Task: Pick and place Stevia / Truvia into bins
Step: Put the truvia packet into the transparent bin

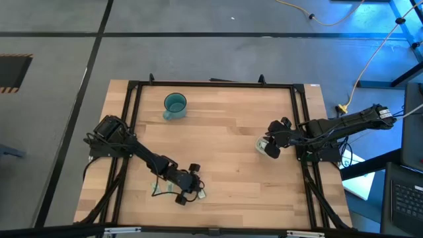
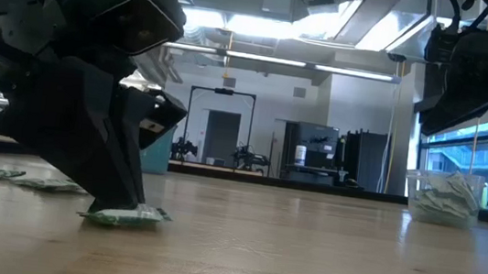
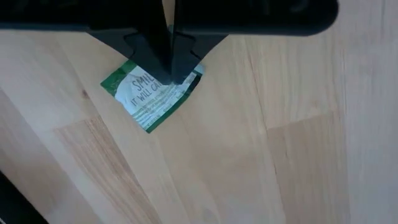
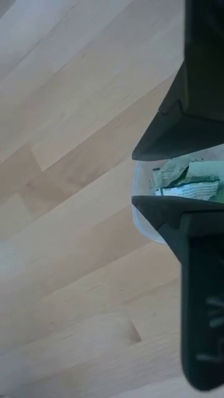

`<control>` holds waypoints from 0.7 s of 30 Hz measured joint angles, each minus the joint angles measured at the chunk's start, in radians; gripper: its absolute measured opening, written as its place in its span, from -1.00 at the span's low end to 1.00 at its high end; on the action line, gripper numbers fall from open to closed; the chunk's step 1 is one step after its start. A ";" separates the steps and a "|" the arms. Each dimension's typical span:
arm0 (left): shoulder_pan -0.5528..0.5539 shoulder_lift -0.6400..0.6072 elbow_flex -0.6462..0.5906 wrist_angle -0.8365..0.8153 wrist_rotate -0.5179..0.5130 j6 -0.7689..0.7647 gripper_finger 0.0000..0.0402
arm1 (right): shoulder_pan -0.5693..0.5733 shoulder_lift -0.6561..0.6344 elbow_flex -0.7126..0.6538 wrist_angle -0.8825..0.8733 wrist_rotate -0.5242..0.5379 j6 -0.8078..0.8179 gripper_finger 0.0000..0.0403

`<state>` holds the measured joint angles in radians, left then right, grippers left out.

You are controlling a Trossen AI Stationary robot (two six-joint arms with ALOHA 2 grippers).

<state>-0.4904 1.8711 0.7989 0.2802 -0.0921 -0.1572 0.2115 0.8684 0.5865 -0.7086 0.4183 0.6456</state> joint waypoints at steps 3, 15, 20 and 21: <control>0.004 -0.020 0.013 -0.027 0.000 0.043 -0.98 | 0.000 0.000 0.000 0.012 0.000 0.001 -0.48; 0.080 -0.089 0.107 0.011 -0.411 0.381 -0.99 | 0.001 0.000 0.000 0.362 -0.013 -0.231 -0.48; 0.120 -0.089 0.117 0.133 -0.573 0.564 -0.98 | 0.002 0.018 0.000 0.508 -0.054 -0.153 -0.48; 0.128 -0.089 0.117 0.170 -0.581 0.583 -0.98 | 0.002 0.028 0.000 0.529 -0.055 -0.141 -0.48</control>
<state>-0.3622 1.7817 0.9161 0.4506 -0.6726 0.4262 0.2131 0.8963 0.5861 -0.1795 0.3631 0.5044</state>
